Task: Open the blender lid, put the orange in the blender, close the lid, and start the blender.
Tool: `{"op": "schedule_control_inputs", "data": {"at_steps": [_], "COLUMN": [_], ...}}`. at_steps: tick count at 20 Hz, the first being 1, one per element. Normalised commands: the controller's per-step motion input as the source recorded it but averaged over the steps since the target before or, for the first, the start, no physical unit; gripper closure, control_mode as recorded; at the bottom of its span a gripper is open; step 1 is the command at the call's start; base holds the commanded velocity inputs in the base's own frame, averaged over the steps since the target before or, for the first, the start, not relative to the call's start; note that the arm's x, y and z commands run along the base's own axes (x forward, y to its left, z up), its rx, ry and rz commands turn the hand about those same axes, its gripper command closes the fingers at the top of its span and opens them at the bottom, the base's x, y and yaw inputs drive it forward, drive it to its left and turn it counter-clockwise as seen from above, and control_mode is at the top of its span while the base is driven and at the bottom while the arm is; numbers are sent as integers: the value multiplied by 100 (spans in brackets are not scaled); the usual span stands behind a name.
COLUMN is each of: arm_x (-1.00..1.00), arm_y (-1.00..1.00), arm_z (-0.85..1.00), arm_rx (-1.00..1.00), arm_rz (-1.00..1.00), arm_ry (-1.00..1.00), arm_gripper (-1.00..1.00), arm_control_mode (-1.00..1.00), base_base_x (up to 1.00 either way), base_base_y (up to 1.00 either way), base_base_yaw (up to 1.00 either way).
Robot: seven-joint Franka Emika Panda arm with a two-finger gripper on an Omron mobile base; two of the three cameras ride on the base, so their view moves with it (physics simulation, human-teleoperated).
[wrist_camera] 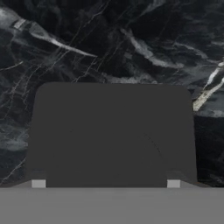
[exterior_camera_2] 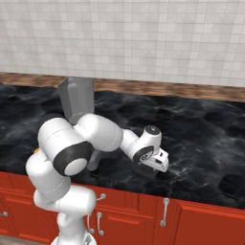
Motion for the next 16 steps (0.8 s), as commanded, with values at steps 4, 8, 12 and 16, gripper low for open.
{"op": "schedule_control_inputs", "data": {"at_steps": [4, 8, 12, 16], "arm_x": [0, 0, -8, -25], "arm_y": [4, 9, 19, 26], "arm_z": [2, 10, 24, 52], "arm_rx": [0, 0, 0, 0], "arm_rz": [0, 0, 0, 0], "arm_ry": [0, 0, 0, -3], "arm_gripper": [-100, -100, -100, -100], "arm_control_mode": [-100, -100, -100, -100], "base_base_x": [0, 0, 0, 0], "base_base_y": [0, 0, 0, 0], "base_base_yaw": [0, 0, 0, 0]}}
